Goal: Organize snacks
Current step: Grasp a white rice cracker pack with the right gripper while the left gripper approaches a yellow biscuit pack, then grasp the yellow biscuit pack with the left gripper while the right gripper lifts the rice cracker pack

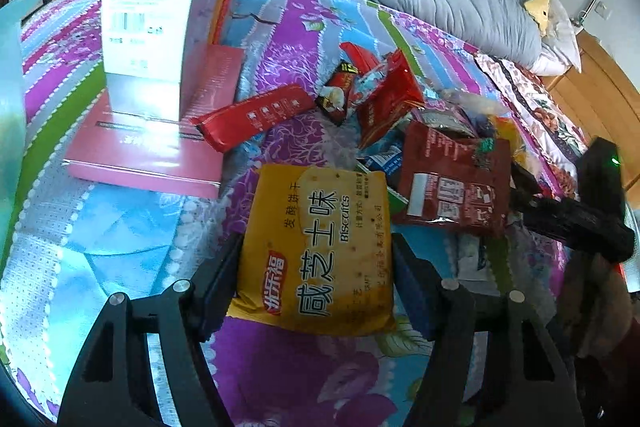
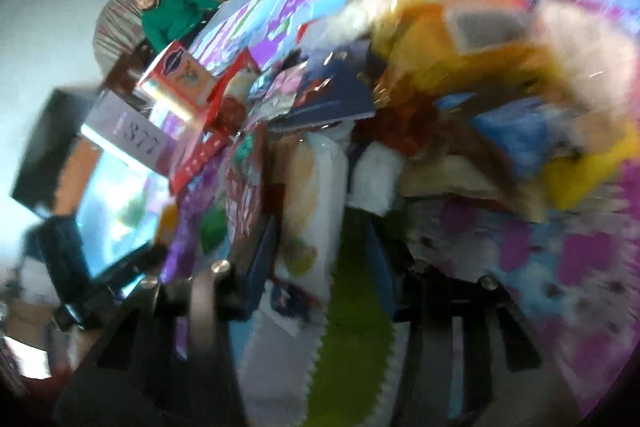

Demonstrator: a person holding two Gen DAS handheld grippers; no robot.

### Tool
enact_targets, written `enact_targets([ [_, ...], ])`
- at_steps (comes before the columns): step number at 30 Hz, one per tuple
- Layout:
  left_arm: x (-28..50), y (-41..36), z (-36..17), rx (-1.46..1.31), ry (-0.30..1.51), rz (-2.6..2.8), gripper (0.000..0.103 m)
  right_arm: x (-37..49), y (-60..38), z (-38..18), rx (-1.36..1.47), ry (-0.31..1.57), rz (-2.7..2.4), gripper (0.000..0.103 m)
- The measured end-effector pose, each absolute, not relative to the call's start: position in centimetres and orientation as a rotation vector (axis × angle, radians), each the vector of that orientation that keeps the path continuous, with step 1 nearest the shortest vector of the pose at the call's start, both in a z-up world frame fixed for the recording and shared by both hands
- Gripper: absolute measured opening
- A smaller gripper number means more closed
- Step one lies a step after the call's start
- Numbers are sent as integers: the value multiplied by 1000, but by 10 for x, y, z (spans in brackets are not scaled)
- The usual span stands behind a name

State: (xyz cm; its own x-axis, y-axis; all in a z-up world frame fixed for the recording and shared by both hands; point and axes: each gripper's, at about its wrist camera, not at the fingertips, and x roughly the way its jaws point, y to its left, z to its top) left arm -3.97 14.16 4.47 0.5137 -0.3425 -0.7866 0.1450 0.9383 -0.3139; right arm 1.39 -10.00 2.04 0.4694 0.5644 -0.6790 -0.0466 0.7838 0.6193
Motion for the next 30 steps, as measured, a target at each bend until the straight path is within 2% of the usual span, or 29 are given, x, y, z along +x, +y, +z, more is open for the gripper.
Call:
enact_targets([
  [1, -39, 140, 44, -210, 990, -297, 72, 17, -97, 20, 570, 1021, 407, 46],
  [2, -39, 138, 44, -205, 990, -297, 72, 18, -91, 23, 553, 1011, 423, 31],
  [5, -40, 137, 47, -212, 975, -294, 71, 4, -84, 50, 473, 956, 424, 21],
  [10, -41, 144, 51, -226, 955, -280, 70, -39, -117, 75, 500, 907, 383, 21],
  [13, -42, 144, 50, -224, 957, -287, 70, -61, -149, 63, 520, 957, 320, 21],
  [16, -44, 143, 46, -223, 977, -317, 70, -73, -173, 46, 500, 1036, 237, 26],
  [17, -45, 144, 45, -224, 984, -318, 71, -77, -178, 44, 477, 1059, 211, 41],
  [18, -46, 144, 46, -226, 988, -318, 71, -81, -184, 46, 455, 1062, 186, 66],
  [20, -48, 146, 48, -223, 990, -309, 73, -89, -194, 55, 426, 1054, 126, 87],
  [26, -49, 153, 65, -236, 933, -250, 83, -74, -189, 63, 430, 1084, 3, 95],
  [30, -44, 149, 58, -243, 965, -250, 85, -55, -159, 44, 446, 1120, -34, 95],
])
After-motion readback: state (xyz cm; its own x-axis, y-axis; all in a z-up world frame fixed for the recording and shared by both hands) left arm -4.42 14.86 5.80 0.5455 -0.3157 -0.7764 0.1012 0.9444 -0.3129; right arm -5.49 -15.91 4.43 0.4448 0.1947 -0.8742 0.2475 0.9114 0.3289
